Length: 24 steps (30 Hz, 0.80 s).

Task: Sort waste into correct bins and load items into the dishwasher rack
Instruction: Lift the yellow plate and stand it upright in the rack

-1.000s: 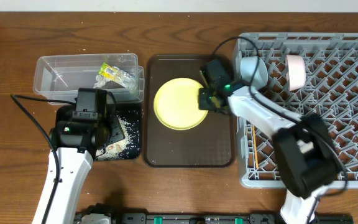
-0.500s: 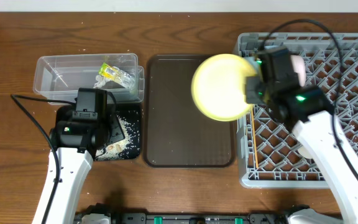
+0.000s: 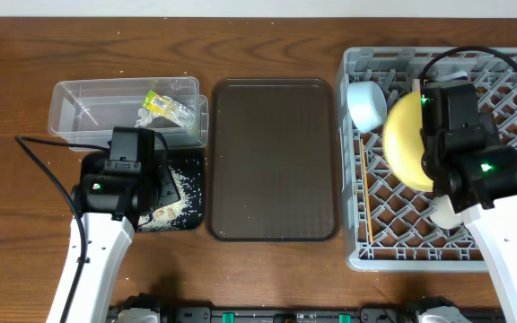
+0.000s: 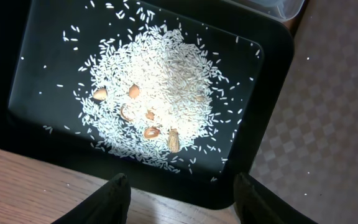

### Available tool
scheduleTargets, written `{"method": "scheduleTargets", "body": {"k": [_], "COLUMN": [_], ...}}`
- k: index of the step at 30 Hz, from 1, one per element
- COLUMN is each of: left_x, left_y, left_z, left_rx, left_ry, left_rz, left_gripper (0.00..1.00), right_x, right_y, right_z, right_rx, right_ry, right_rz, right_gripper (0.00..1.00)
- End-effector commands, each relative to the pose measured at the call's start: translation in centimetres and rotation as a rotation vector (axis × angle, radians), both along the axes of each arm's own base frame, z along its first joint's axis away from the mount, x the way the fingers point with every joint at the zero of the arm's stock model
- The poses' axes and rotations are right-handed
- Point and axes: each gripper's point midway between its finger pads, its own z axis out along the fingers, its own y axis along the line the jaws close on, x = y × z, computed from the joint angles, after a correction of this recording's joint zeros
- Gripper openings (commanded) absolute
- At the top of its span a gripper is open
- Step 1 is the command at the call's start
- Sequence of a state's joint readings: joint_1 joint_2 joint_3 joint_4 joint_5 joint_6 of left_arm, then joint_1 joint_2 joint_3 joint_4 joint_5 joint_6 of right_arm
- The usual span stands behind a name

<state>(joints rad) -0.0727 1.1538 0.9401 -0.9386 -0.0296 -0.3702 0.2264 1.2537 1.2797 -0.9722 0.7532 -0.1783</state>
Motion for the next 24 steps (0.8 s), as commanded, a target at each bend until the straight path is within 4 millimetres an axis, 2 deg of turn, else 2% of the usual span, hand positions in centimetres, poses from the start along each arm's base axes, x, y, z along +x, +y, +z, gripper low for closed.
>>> {"method": "scheduleTargets", "body": {"k": [1,4,9,13,21,23,24], "left_x": [0.1,0.1,0.1,0.1,0.1,0.1,0.1], "left_y": [0.2,0.2,0.2,0.2,0.2,0.2,0.2], "left_z": [0.3,0.3,0.3,0.3,0.3,0.3,0.3], "left_rx": [0.001,0.001,0.001,0.001,0.001,0.001,0.001], "left_ry": [-0.010,-0.010,-0.010,-0.010,-0.010,-0.010,-0.010], "left_rz": [0.014,0.014,0.014,0.014,0.014,0.014,0.014], "left_gripper": [0.57,0.57,0.57,0.57,0.57,0.57,0.57], "right_x": [-0.8,-0.6,-0.3,-0.3,0.0,0.1,0.2], "right_y": [-2.7,-2.5,-0.9,-0.3,1.5,2.1,2.7], "right_z": [1.2,0.2,-3.2,-5.0,-5.7,-6.0,-6.3], "right_rx": [-0.187,-0.158,-0.029,0.026,0.078,0.106,0.141], "right_ry": [0.047,0.054,0.135,0.157,0.160,0.166,0.173], "right_rz": [-0.073,-0.097,-0.071,-0.112,-0.072,-0.053,-0.035], "right_gripper": [0.01,0.01,0.01,0.01,0.02,0.08,0.19]}}
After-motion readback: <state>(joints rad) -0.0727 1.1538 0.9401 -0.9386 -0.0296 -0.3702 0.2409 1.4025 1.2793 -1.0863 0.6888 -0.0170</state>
